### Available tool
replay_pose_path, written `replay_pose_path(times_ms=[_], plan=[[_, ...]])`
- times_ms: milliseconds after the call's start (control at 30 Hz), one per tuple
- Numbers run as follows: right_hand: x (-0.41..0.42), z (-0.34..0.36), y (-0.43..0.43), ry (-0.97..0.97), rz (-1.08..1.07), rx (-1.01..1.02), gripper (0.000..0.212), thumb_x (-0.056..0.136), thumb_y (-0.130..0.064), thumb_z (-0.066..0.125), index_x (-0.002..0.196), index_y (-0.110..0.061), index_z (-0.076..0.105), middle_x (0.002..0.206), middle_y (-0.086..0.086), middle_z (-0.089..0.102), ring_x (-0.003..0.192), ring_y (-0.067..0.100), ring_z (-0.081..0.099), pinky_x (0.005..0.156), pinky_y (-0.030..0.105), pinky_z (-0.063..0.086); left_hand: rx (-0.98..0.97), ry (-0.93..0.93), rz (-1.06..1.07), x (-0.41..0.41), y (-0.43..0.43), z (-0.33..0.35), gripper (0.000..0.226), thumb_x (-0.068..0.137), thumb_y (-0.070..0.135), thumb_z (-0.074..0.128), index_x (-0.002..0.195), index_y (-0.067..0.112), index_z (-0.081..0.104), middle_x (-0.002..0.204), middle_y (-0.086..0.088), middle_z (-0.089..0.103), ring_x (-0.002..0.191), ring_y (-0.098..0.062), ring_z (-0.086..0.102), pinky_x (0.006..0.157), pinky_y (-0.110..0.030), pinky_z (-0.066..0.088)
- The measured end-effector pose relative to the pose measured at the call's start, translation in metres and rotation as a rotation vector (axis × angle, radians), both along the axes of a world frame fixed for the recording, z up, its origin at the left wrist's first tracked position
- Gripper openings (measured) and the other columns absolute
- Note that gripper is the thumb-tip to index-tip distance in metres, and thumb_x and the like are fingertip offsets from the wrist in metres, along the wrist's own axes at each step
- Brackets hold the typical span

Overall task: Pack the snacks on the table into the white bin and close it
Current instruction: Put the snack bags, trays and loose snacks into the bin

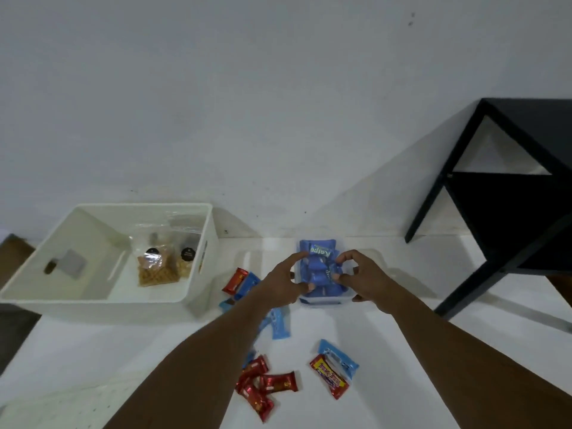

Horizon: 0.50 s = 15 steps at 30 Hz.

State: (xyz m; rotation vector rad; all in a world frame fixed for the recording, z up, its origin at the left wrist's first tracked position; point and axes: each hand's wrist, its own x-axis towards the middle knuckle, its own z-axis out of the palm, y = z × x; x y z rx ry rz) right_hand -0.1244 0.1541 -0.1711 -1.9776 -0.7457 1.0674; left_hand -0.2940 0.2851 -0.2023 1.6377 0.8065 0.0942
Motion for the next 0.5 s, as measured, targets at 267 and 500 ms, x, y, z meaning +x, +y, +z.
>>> replay_pose_path(times_ms=[267, 500], plan=[[-0.093, 0.099, 0.118, -0.142, 0.199, 0.193, 0.029, 0.088, -0.028, 0.071, 0.111, -0.019, 0.056, 0.088, 0.009, 0.061, 0.07, 0.017, 0.05, 0.056, 0.027, 0.041, 0.125, -0.052, 0.146, -0.116, 0.099, 0.118, 0.066, 0.085, 0.016, 0.077, 0.141, 0.035, 0.047, 0.085, -0.008, 0.065, 0.069, -0.021, 0.057, 0.062, -0.031, 0.054], [-0.215, 0.146, 0.204, -0.163, 0.294, 0.269, 0.032, 0.087, -0.032, 0.072, 0.112, -0.022, 0.055, 0.081, 0.002, 0.057, 0.071, 0.017, 0.049, 0.063, 0.032, 0.042, 0.173, -0.023, 0.239, -0.249, 0.176, 0.173, 0.068, 0.081, 0.018, 0.08, 0.139, 0.039, 0.05, 0.091, -0.014, 0.063, 0.074, -0.023, 0.056, 0.069, -0.035, 0.053]])
